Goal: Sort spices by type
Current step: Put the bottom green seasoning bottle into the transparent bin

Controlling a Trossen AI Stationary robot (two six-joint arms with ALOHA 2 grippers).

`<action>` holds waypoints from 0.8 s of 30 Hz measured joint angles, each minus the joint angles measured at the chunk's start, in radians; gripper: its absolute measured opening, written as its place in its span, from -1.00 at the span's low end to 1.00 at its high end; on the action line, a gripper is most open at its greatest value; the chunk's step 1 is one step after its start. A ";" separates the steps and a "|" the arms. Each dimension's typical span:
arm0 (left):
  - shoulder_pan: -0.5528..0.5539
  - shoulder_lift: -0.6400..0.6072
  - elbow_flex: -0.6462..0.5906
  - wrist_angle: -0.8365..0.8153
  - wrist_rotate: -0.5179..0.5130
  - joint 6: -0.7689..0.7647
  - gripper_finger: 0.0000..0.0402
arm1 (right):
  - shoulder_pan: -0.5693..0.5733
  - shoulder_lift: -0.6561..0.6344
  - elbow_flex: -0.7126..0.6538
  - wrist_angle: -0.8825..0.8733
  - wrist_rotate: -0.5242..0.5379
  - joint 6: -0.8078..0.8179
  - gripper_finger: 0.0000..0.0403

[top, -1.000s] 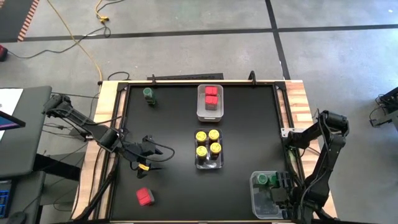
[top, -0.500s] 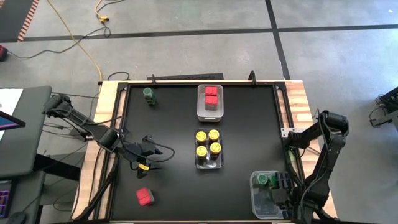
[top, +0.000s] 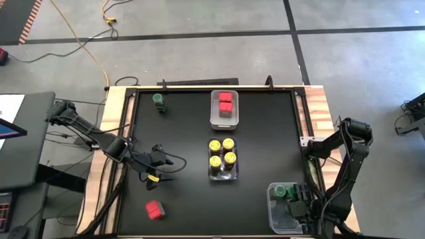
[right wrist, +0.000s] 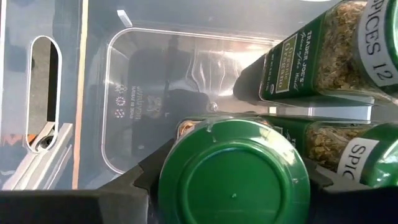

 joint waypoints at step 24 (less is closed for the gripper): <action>0.000 0.000 0.000 0.000 -0.026 0.000 0.53 | 0.000 0.000 -0.001 -0.008 -0.008 0.007 0.34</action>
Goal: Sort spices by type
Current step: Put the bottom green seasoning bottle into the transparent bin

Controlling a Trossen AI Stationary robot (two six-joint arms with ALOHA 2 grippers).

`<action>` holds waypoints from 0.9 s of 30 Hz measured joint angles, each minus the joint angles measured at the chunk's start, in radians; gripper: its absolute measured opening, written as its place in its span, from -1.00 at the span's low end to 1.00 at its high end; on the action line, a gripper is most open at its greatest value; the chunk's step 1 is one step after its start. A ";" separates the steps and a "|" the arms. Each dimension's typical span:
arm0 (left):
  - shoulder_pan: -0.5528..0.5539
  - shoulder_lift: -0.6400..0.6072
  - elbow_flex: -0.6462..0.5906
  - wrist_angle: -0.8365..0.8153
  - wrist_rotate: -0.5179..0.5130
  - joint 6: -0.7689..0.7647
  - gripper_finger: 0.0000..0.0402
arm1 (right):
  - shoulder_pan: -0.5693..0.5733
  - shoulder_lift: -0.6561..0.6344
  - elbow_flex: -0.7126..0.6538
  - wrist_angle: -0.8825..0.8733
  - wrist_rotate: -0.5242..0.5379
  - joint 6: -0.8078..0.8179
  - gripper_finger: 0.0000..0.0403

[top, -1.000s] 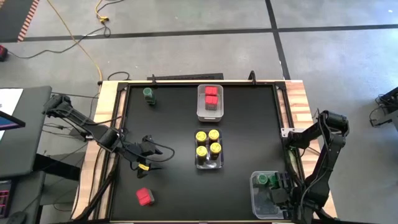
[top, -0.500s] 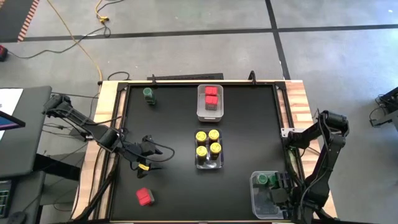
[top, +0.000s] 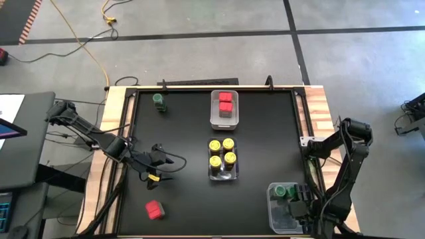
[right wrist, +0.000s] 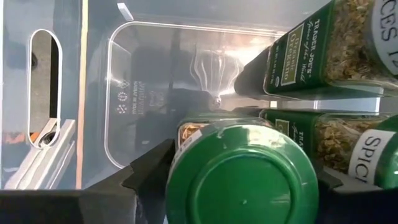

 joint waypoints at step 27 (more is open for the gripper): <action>0.000 0.000 0.000 0.000 -0.001 0.000 0.53 | -0.001 0.000 0.067 -0.050 0.008 -0.033 0.34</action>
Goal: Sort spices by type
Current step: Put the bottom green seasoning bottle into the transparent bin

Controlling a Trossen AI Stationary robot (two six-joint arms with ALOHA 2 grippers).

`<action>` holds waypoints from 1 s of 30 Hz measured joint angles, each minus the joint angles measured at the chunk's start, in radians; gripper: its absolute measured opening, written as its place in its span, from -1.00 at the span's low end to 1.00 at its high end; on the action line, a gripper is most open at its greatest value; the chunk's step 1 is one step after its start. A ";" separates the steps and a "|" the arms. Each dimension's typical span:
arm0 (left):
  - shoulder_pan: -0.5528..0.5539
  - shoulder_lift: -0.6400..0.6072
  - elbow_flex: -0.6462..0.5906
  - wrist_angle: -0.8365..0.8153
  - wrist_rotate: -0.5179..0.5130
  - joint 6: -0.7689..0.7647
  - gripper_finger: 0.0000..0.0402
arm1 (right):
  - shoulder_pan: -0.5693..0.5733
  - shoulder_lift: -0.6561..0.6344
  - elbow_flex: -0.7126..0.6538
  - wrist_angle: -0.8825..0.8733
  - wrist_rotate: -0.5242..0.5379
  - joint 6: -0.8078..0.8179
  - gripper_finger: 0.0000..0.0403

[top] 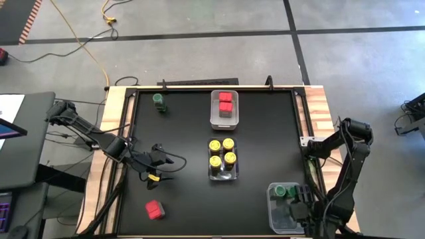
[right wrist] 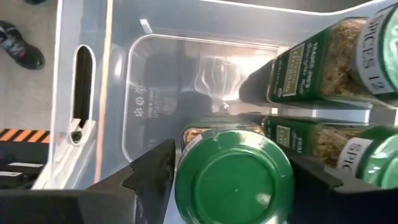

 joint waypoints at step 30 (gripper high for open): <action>0.000 0.000 0.000 0.000 0.000 0.000 0.53 | 0.000 0.000 0.004 -0.030 0.004 0.053 0.34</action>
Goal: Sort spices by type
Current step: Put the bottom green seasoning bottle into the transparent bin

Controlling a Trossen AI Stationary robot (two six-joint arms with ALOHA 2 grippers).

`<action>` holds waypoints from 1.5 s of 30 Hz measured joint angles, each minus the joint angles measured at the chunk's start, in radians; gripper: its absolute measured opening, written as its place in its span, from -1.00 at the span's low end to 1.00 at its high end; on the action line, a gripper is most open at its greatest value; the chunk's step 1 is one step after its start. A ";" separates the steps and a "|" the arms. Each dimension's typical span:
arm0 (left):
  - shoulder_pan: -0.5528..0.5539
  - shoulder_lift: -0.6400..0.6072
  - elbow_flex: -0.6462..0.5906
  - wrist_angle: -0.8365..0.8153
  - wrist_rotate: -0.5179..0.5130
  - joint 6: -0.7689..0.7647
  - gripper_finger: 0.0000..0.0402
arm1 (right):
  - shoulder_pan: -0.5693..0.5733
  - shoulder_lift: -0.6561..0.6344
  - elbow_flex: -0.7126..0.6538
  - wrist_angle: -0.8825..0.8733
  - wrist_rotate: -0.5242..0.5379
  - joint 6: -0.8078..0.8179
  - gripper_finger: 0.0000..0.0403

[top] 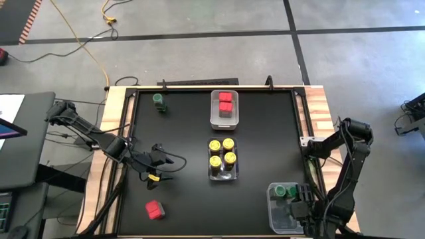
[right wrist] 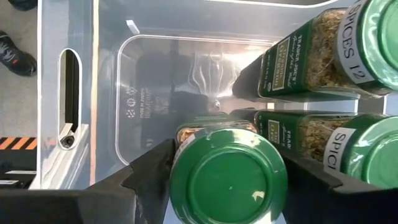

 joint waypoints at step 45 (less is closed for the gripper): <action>0.000 0.000 0.000 0.000 0.000 0.000 0.53 | -0.002 0.000 0.000 0.004 0.001 -0.035 0.34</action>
